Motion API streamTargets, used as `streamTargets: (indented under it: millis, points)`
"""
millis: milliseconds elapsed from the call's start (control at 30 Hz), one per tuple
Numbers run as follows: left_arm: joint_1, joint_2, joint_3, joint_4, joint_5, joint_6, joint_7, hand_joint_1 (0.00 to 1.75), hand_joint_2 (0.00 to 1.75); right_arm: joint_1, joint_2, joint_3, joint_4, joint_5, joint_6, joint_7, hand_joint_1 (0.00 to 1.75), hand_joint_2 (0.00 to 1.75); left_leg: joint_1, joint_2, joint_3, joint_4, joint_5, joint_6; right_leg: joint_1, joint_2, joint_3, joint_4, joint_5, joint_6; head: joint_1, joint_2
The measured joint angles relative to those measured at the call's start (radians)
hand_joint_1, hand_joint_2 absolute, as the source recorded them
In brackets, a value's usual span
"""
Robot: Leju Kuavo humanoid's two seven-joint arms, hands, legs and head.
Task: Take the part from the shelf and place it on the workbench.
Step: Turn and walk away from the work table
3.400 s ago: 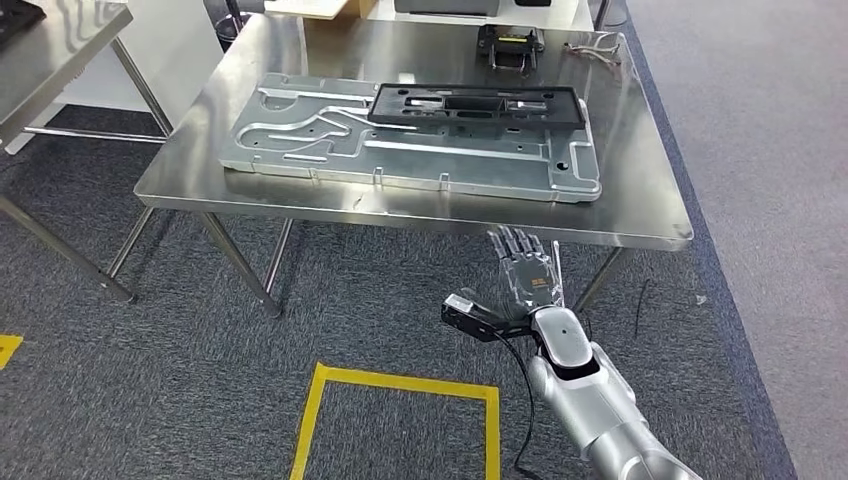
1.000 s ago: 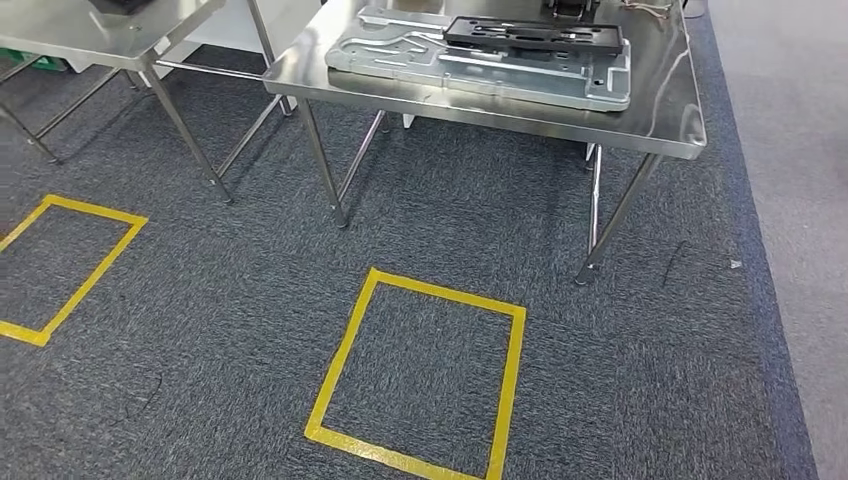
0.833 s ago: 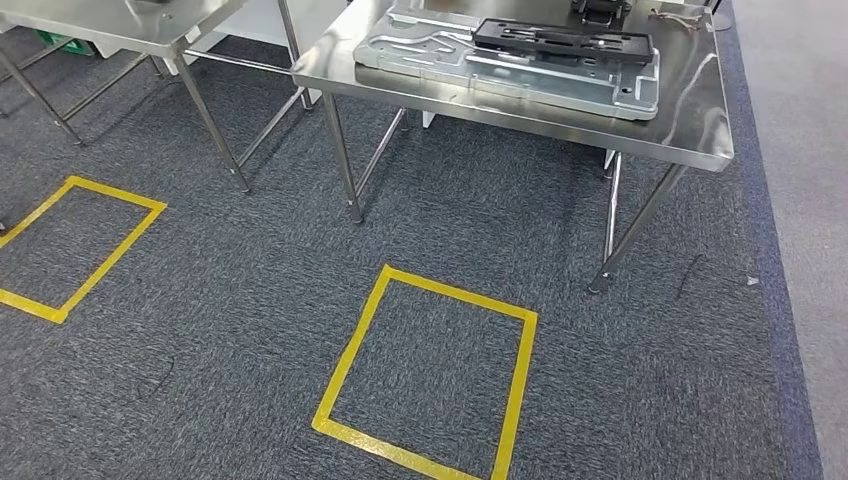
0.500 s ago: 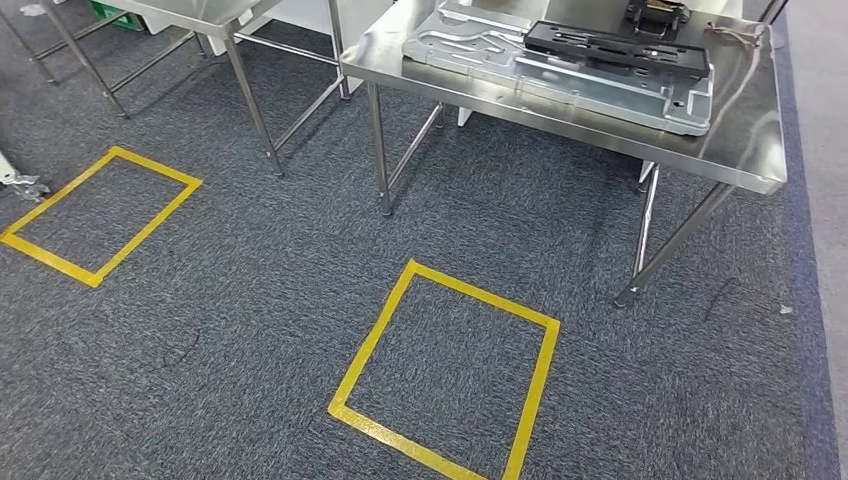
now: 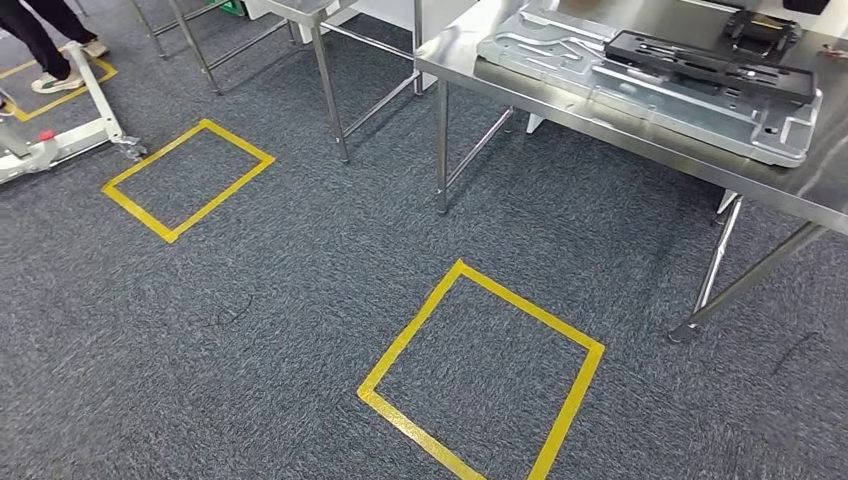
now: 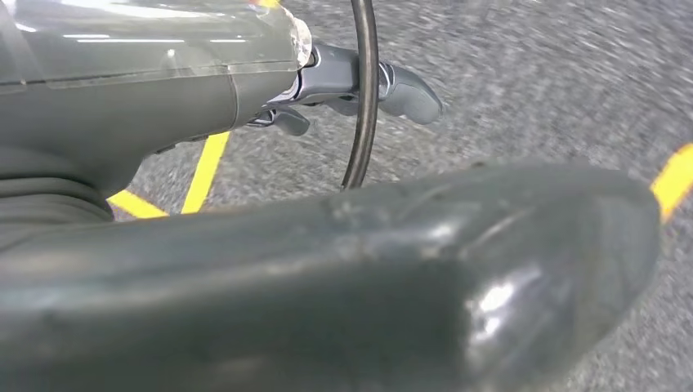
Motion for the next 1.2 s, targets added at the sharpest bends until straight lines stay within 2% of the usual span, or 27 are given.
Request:
streamTargets:
  millis: [33, 100, 133, 167, 233, 300, 367, 400, 433, 467, 500, 533, 600, 633, 667, 733, 767, 800, 867, 933, 967, 1000, 1033, 1067, 1133, 1167, 1200]
  points:
    - [0.001, 0.001, 0.000, 0.000, -0.001, 0.000, 0.001, 0.00, 0.00, -0.001, 0.000, 0.000, 0.000, 0.002, 0.000, 0.001, 0.00, 0.00, 0.001, 0.014, 0.041, -0.071, 0.033, 0.001, 0.000, -0.012, 0.002, 0.000, -0.001, 0.002, 0.000, 0.000]
    - [-0.002, 0.002, 0.000, 0.000, -0.003, -0.002, 0.003, 0.00, 0.00, -0.002, 0.000, 0.000, 0.000, 0.004, -0.002, 0.003, 0.00, 0.00, -0.003, 0.054, 0.110, -0.198, 0.071, 0.008, 0.003, -0.034, 0.007, 0.001, -0.005, 0.010, 0.000, 0.000]
    - [-0.003, 0.002, 0.001, 0.000, -0.005, -0.002, 0.004, 0.00, 0.00, -0.003, 0.000, 0.000, 0.000, 0.005, -0.002, 0.004, 0.00, 0.00, -0.005, 0.067, 0.126, -0.229, 0.076, 0.013, 0.005, -0.043, 0.010, 0.002, -0.007, 0.017, 0.000, 0.000]
    - [-0.003, 0.002, 0.001, 0.000, -0.006, -0.003, 0.006, 0.00, 0.00, -0.004, 0.000, 0.000, 0.000, 0.006, -0.002, 0.004, 0.00, 0.00, -0.009, 0.070, 0.126, -0.236, 0.073, 0.018, 0.006, -0.050, 0.013, 0.001, -0.007, 0.023, 0.000, 0.000]
    - [-0.001, 0.003, 0.003, 0.000, -0.007, -0.004, 0.008, 0.00, 0.00, -0.009, 0.000, 0.000, 0.000, 0.007, -0.003, 0.006, 0.00, 0.00, -0.009, 0.048, 0.124, -0.242, 0.080, 0.029, 0.003, -0.061, 0.018, 0.001, -0.010, 0.037, 0.000, 0.000]
    - [0.000, 0.003, 0.004, 0.000, -0.007, -0.006, 0.010, 0.00, 0.00, -0.011, 0.000, 0.000, 0.000, 0.009, -0.006, 0.009, 0.00, 0.00, -0.005, 0.026, 0.127, -0.252, 0.091, 0.044, -0.002, -0.022, 0.008, 0.033, -0.039, 0.047, 0.000, 0.000]
    - [-0.002, 0.002, 0.005, 0.000, -0.007, -0.011, 0.012, 0.00, 0.00, -0.008, 0.000, 0.000, 0.000, 0.012, -0.009, 0.012, 0.00, 0.00, -0.004, 0.006, 0.122, -0.256, 0.098, 0.054, -0.005, 0.037, -0.043, 0.142, -0.106, 0.050, 0.000, 0.000]
    - [-0.002, 0.002, 0.005, 0.000, -0.008, -0.014, 0.012, 0.00, 0.00, -0.007, 0.000, 0.000, 0.000, 0.014, -0.009, 0.013, 0.00, 0.00, -0.005, -0.007, 0.119, -0.255, 0.100, 0.057, -0.005, 0.050, -0.076, 0.211, -0.137, 0.049, 0.000, 0.000]
    - [-0.002, 0.002, 0.006, 0.000, -0.008, -0.018, 0.013, 0.00, 0.00, -0.006, 0.000, 0.000, 0.000, 0.015, -0.010, 0.015, 0.00, 0.00, -0.006, -0.021, 0.116, -0.255, 0.102, 0.058, -0.005, 0.057, -0.102, 0.262, -0.151, 0.050, 0.000, 0.000]
    - [-0.002, 0.002, 0.007, 0.000, -0.008, -0.021, 0.014, 0.00, 0.00, -0.005, 0.000, 0.000, 0.000, 0.016, -0.010, 0.017, 0.00, 0.00, -0.007, -0.036, 0.115, -0.253, 0.102, 0.058, -0.005, 0.060, -0.113, 0.280, -0.145, 0.049, 0.000, 0.000]
    - [-0.001, 0.002, 0.008, 0.000, -0.009, -0.023, 0.014, 0.00, 0.00, -0.005, 0.000, 0.000, 0.000, 0.017, -0.010, 0.019, 0.00, 0.00, -0.008, -0.052, 0.116, -0.251, 0.102, 0.058, -0.005, 0.064, -0.105, 0.258, -0.118, 0.048, 0.000, 0.000]
    - [0.000, 0.002, 0.009, 0.000, -0.009, -0.025, 0.014, 0.00, 0.00, -0.004, 0.000, 0.000, 0.000, 0.017, -0.010, 0.021, 0.00, 0.00, -0.008, -0.068, 0.116, -0.249, 0.101, 0.056, -0.005, 0.075, -0.080, 0.200, -0.077, 0.045, 0.000, 0.000]
    - [-0.002, 0.002, 0.010, 0.000, -0.010, -0.028, 0.015, 0.00, 0.00, -0.002, -0.001, -0.001, 0.000, 0.018, -0.010, 0.022, 0.00, 0.00, -0.008, -0.095, 0.111, -0.239, 0.099, 0.049, -0.008, 0.136, -0.030, 0.073, -0.017, 0.037, 0.000, 0.000]
    - [-0.003, 0.001, 0.010, 0.000, -0.010, -0.030, 0.015, 0.00, 0.00, -0.001, -0.001, -0.001, 0.000, 0.018, -0.010, 0.022, 0.00, 0.00, -0.006, -0.107, 0.105, -0.234, 0.098, 0.042, -0.008, 0.160, -0.016, 0.034, -0.004, 0.034, 0.000, 0.000]
    - [-0.004, 0.001, 0.011, 0.000, -0.010, -0.033, 0.015, 0.00, 0.00, -0.001, -0.002, -0.001, 0.000, 0.018, -0.009, 0.022, 0.00, 0.00, -0.005, -0.119, 0.098, -0.232, 0.099, 0.034, -0.007, 0.174, -0.012, 0.020, -0.004, 0.030, 0.000, 0.000]
    - [-0.002, 0.001, 0.012, -0.001, -0.013, -0.037, 0.016, 0.00, 0.00, -0.004, -0.002, -0.001, 0.000, 0.018, -0.006, 0.024, 0.00, 0.00, -0.001, -0.140, 0.090, -0.233, 0.102, 0.019, -0.005, 0.150, -0.010, 0.013, -0.003, 0.021, 0.000, 0.000]
    - [-0.001, 0.001, 0.013, -0.001, -0.014, -0.037, 0.016, 0.00, 0.00, -0.004, -0.002, -0.001, 0.000, 0.017, -0.004, 0.025, 0.00, 0.00, -0.002, -0.128, 0.086, -0.227, 0.098, 0.014, -0.006, 0.136, -0.006, 0.009, -0.001, 0.014, 0.000, 0.000]
    - [-0.001, 0.001, 0.014, -0.002, -0.015, -0.038, 0.016, 0.00, 0.00, -0.004, -0.002, -0.002, 0.000, 0.017, -0.002, 0.026, 0.00, 0.00, -0.003, -0.102, 0.076, -0.204, 0.084, 0.009, -0.008, 0.119, -0.002, 0.003, 0.001, 0.008, 0.000, 0.000]
    - [-0.003, 0.001, 0.014, -0.003, -0.016, -0.037, 0.018, 0.00, 0.00, -0.001, -0.002, -0.002, 0.000, 0.017, 0.002, 0.027, 0.00, 0.00, -0.005, -0.036, 0.027, -0.100, 0.024, 0.002, -0.006, 0.084, 0.002, -0.002, 0.001, -0.001, 0.000, 0.000]
    - [-0.007, 0.006, 0.017, 0.004, -0.004, -0.017, 0.036, 0.00, 0.00, 0.001, -0.002, -0.002, 0.000, 0.024, 0.008, 0.020, 0.00, 0.00, -0.002, -0.011, -0.032, 0.024, -0.029, -0.005, -0.002, 0.048, 0.002, -0.001, -0.002, -0.005, 0.000, 0.000]
    - [-0.009, 0.018, 0.022, 0.022, 0.005, 0.004, 0.048, 0.00, 0.00, 0.001, -0.002, -0.002, 0.000, 0.029, 0.013, 0.013, 0.00, 0.00, -0.001, -0.007, -0.042, 0.047, -0.031, -0.007, -0.001, 0.031, 0.002, -0.001, -0.003, -0.005, 0.000, 0.000]
    - [-0.011, 0.036, 0.027, 0.047, 0.014, 0.027, 0.059, 0.00, 0.00, 0.000, -0.002, -0.002, 0.000, 0.035, 0.017, 0.005, 0.00, 0.00, 0.000, -0.003, -0.032, 0.033, -0.015, -0.008, 0.000, 0.016, 0.004, -0.001, -0.005, -0.004, 0.000, 0.000]
    - [-0.013, 0.058, 0.033, 0.076, 0.021, 0.045, 0.064, 0.00, 0.00, -0.001, -0.002, -0.002, 0.000, 0.039, 0.020, -0.001, 0.00, 0.00, 0.000, 0.005, 0.000, -0.022, 0.016, -0.007, 0.001, 0.002, 0.007, -0.001, -0.008, -0.003, 0.000, 0.000]
    - [-0.015, 0.078, 0.037, 0.103, 0.024, 0.056, 0.066, 0.00, 0.00, -0.002, -0.002, -0.002, 0.000, 0.041, 0.022, -0.005, 0.00, 0.00, -0.001, 0.023, 0.043, -0.098, 0.047, -0.004, 0.002, -0.010, 0.011, -0.001, -0.010, -0.001, 0.000, 0.000]
    - [-0.021, 0.110, 0.043, 0.138, 0.025, 0.064, 0.065, 0.00, 0.00, -0.002, -0.002, -0.002, 0.000, 0.041, 0.023, -0.009, 0.00, 0.00, -0.008, 0.054, 0.106, -0.212, 0.083, 0.009, 0.006, -0.031, 0.019, 0.000, -0.017, 0.008, 0.000, 0.000]
    - [-0.024, 0.122, 0.045, 0.152, 0.025, 0.066, 0.065, 0.00, 0.00, -0.003, -0.002, -0.002, 0.000, 0.041, 0.023, -0.010, 0.00, 0.00, -0.012, 0.061, 0.116, -0.233, 0.085, 0.016, 0.007, -0.040, 0.022, -0.001, -0.019, 0.013, 0.000, 0.000]
    - [-0.025, 0.132, 0.046, 0.165, 0.025, 0.067, 0.065, 0.00, 0.00, -0.005, -0.002, -0.002, 0.000, 0.041, 0.023, -0.010, 0.00, 0.00, -0.016, 0.053, 0.113, -0.235, 0.085, 0.021, 0.007, -0.048, 0.025, -0.002, -0.020, 0.018, 0.000, 0.000]
